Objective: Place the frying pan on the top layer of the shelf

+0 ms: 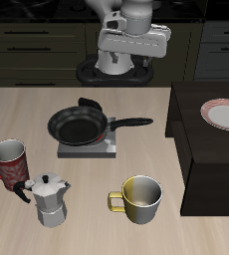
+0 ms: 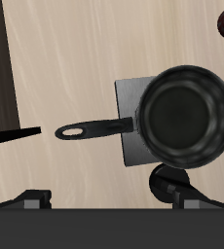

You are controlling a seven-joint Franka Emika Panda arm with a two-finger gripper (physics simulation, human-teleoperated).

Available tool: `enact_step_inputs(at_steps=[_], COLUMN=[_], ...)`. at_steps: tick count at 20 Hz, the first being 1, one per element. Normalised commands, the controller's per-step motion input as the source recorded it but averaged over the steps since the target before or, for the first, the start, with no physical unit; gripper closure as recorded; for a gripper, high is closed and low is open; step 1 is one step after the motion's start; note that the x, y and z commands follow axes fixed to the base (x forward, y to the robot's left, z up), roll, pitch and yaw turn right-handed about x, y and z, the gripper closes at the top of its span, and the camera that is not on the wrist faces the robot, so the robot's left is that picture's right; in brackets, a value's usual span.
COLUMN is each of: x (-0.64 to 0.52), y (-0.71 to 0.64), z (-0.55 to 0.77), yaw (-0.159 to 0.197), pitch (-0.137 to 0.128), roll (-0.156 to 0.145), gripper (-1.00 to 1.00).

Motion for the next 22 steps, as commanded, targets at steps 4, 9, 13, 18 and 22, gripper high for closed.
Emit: enact_step_inputs(at_steps=[4,9,13,18,22], x=[-0.01,0.02,0.00,-0.03,-0.01], y=[0.18,0.08,0.09,0.14,0.06], z=[0.02,-0.04,-0.07,-0.02,0.09], yaw=[-0.198,-0.143,-0.131,-0.146,-0.186], pitch=[-0.018,-0.020,-0.004,-0.023,-0.043], roll=[0.018,-0.010,-0.016,0.004,0.003], gripper=[-1.00,-1.00,-1.00,-1.00,-1.00])
